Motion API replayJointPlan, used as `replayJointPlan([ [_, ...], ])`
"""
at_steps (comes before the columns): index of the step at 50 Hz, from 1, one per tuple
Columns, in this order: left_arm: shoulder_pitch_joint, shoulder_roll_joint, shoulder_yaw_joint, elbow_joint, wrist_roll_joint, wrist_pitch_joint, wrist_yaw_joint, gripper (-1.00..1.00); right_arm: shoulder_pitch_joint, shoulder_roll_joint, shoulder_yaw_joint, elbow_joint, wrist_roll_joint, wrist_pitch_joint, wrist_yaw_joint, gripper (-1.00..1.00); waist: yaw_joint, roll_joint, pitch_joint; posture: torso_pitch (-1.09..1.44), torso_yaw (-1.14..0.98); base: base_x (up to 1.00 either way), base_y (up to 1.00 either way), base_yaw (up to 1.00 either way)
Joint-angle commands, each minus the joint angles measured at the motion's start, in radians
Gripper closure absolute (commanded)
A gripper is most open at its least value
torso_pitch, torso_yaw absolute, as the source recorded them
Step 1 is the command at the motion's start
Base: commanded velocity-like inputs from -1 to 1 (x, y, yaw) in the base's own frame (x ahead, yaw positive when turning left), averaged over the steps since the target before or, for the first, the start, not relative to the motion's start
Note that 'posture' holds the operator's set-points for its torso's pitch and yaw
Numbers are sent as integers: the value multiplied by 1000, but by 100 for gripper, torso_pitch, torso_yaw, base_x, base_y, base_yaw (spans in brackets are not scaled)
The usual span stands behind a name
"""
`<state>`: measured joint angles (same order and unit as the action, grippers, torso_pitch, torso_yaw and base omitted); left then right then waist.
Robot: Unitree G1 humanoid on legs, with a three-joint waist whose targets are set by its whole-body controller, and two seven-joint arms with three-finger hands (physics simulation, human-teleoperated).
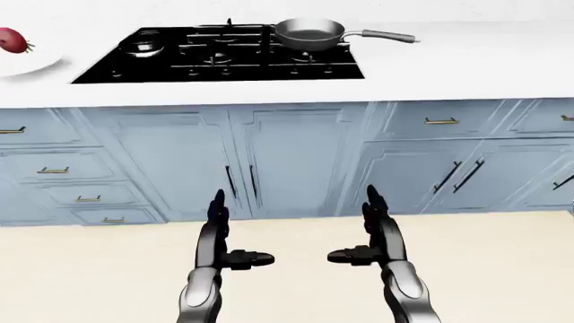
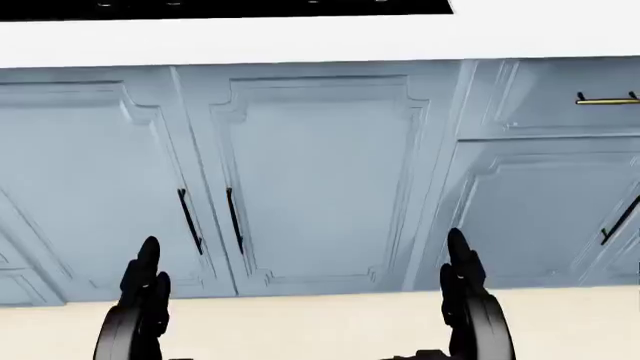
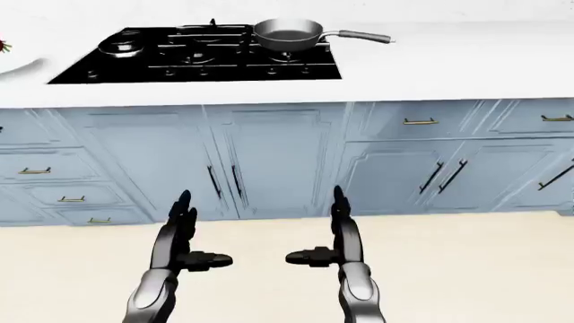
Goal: Pick the beet from the plate and place it in the pan.
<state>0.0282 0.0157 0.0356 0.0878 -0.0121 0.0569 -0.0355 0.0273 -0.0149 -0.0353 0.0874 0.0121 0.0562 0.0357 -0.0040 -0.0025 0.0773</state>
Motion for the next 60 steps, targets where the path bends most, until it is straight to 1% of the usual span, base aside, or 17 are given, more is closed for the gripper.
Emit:
replayJointPlan([
  [1,-35,4,0,-62,3,-73,-1,-100,-33,-8,1,-67,-7,-72,3,-100,-2,-8,-1,0,0,0,0,0],
  [3,-32,4,-3,-68,10,-66,1,-100,-25,-5,3,-83,-1,-68,12,-100,7,-1,-61,0,0,0,0,0],
  [5,-32,4,-4,-65,9,-66,-3,-100,-24,-4,-4,-87,8,-74,13,-100,6,-6,-17,0,0,0,0,0],
  [8,-33,4,-3,-61,12,-71,-2,-100,-23,-3,-1,-90,6,-71,12,-100,7,-8,-74,0,0,0,0,0],
  [18,-34,3,-5,-64,18,-62,3,-100,-26,-7,-5,-82,-8,-74,4,-100,5,1,-101,0,0,0,2,0],
  [23,-38,4,-6,-45,22,-71,2,-100,-25,-6,-3,-83,-9,-71,4,-100,-2,-19,-86,0,0,0,29,0],
  [27,-37,4,-9,-44,28,-68,0,-100,-28,-8,-3,-71,-12,-78,8,-100,-6,35,-69,0,0,0,29,0],
  [29,-36,4,-9,-45,28,-67,-2,-100,-23,-6,1,-92,-14,-62,7,-100,-2,102,-81,0,0,0,30,0],
  [30,-36,4,-9,-47,29,-64,-2,-100,-25,-7,-1,-82,-14,-70,8,-100,8,56,-74,0,0,0,30,0],
  [40,-35,4,-8,-48,31,-63,-5,-100,-24,-7,-1,-87,-17,-67,10,-100,2,-12,-57,0,0,0,30,0],
  [44,-34,3,-10,-49,33,-63,-4,-100,-24,-8,-2,-87,-16,-68,12,-100,-4,-85,-69,0,0,0,29,0],
  [45,-36,3,-10,-43,33,-68,-5,-100,-25,-8,-3,-83,-15,-70,13,-100,-13,-44,-62,0,0,0,29,0],
  [49,-35,3,-11,-51,34,-61,-4,-100,-23,-7,-2,-88,-16,-67,14,-100,-11,-54,-73,0,0,0,29,0],
  [53,-32,3,-10,-50,33,-64,-6,-100,-25,-7,-3,-78,-16,-76,15,-100,-10,-10,-56,0,0,0,29,0],
  [55,-33,4,-9,-49,34,-64,-6,-100,-27,-7,-3,-72,-16,-80,15,-100,-12,28,-55,0,0,0,30,0],
  [57,-35,4,-9,-47,34,-64,-6,-100,-19,-5,1,-100,-17,-60,13,-100,-8,106,-76,0,0,0,30,0],
  [60,-36,4,-8,-48,34,-62,-4,-100,-18,-6,2,-101,-20,-59,13,-100,4,62,-60,0,0,0,29,0],
])
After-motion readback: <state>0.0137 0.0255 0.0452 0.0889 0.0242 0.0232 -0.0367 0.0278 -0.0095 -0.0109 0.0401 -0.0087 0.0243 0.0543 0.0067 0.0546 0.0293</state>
